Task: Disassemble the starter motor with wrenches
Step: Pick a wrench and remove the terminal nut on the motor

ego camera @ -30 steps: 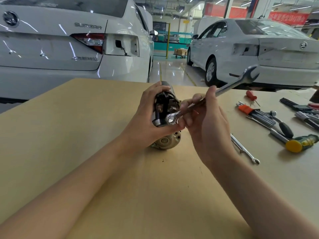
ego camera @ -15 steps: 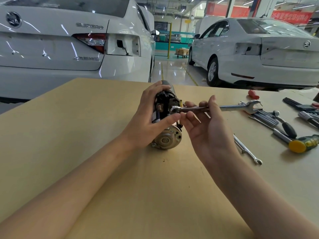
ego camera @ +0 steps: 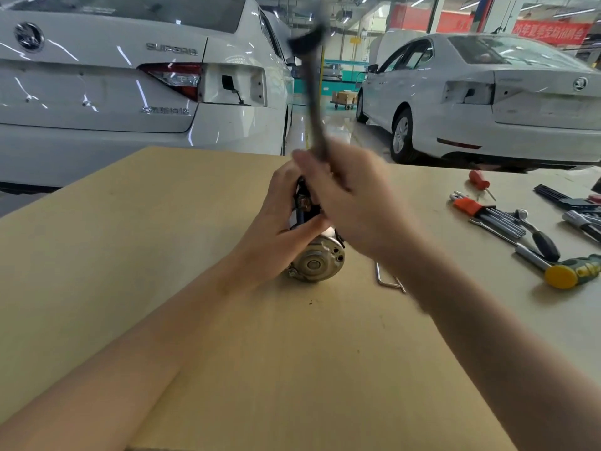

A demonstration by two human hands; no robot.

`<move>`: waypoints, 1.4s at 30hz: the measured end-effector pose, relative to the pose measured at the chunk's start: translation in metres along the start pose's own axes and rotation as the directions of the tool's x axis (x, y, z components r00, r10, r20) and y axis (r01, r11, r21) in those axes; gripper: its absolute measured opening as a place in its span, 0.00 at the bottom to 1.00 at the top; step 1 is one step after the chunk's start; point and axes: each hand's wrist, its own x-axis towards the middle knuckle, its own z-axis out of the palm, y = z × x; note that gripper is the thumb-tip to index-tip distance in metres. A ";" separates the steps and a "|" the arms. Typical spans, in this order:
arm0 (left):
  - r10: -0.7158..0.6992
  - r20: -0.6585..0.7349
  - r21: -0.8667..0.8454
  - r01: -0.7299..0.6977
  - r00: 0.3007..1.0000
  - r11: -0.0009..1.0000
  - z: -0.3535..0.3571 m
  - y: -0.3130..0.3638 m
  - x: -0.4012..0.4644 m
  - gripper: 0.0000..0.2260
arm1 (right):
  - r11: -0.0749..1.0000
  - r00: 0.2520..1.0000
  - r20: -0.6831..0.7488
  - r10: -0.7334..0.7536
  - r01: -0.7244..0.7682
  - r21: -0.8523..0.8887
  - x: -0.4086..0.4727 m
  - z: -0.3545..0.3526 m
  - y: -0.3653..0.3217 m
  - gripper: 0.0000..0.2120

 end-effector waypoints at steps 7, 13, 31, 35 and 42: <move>-0.038 -0.002 0.045 0.038 0.999 0.998 0.003 -0.003 0.004 0.26 | 0.807 0.899 0.325 -0.293 0.415 -0.420 -0.006 0.001 -0.004 0.15; -0.024 -0.010 0.031 0.024 1.000 0.999 0.000 0.003 -0.003 0.26 | 0.678 0.966 -0.130 0.224 -0.059 0.732 -0.020 -0.009 0.018 0.14; -0.030 -0.053 0.031 0.032 0.998 0.999 0.000 0.005 -0.002 0.23 | 0.080 0.773 0.086 0.628 -0.174 0.982 -0.040 0.003 0.028 0.14; -0.017 -0.042 0.032 0.019 0.999 0.999 0.001 0.002 -0.003 0.21 | 0.325 0.824 -0.057 0.564 -0.158 0.932 -0.042 0.002 0.024 0.13; 0.037 -0.041 0.029 -0.036 0.998 0.999 0.002 -0.001 -0.002 0.22 | 0.932 0.980 -0.144 0.140 -0.081 0.352 -0.016 -0.001 0.010 0.12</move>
